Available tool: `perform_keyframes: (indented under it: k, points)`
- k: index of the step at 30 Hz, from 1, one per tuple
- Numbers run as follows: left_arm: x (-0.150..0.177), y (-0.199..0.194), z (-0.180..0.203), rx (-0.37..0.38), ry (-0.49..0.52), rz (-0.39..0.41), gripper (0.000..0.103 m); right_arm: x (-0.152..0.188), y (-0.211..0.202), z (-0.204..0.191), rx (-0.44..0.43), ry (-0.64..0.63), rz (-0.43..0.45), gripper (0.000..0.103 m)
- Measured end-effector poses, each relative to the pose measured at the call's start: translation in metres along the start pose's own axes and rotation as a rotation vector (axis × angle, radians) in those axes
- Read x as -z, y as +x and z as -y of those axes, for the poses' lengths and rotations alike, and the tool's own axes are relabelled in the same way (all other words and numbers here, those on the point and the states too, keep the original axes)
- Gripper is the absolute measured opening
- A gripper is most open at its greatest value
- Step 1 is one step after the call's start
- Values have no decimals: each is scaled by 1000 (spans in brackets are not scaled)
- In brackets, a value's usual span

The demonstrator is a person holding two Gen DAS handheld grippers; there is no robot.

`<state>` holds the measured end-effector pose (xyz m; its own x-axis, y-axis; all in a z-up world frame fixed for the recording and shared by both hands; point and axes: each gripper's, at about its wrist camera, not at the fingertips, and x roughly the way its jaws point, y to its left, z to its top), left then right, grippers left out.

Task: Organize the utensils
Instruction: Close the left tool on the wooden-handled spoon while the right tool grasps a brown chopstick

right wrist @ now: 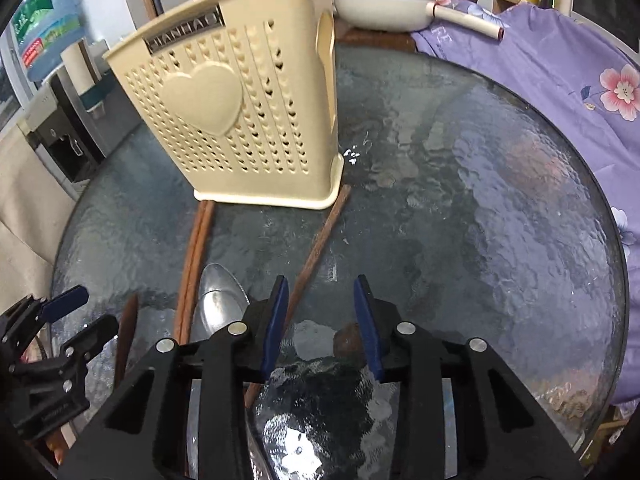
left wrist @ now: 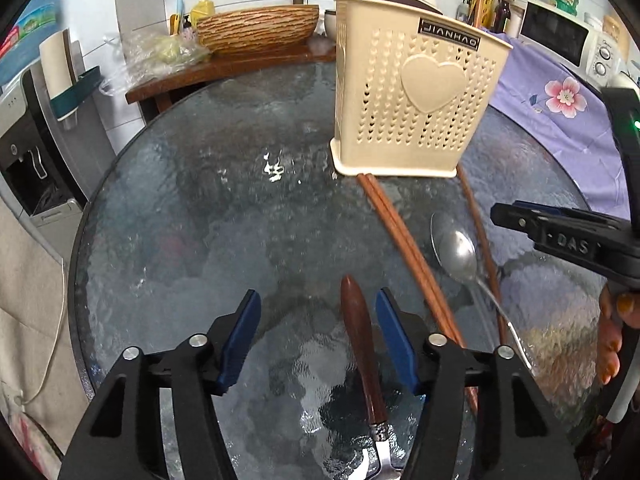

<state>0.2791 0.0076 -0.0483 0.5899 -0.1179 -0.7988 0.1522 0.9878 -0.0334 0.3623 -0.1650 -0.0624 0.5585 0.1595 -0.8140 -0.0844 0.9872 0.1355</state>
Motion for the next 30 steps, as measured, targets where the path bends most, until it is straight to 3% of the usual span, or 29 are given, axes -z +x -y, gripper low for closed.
perform_keyframes:
  k: [8, 15, 30]
  points:
    - [5, -2, 7, 7, 18, -14, 53, -12, 23, 3, 23, 57, -60, 33]
    - [9, -3, 14, 18, 32, -25, 52, -21, 29, 1, 46, 63, -61, 33]
    - [12, 12, 24, 12, 50, -66, 33, -25, 31, 0, 88, 79, -58, 22]
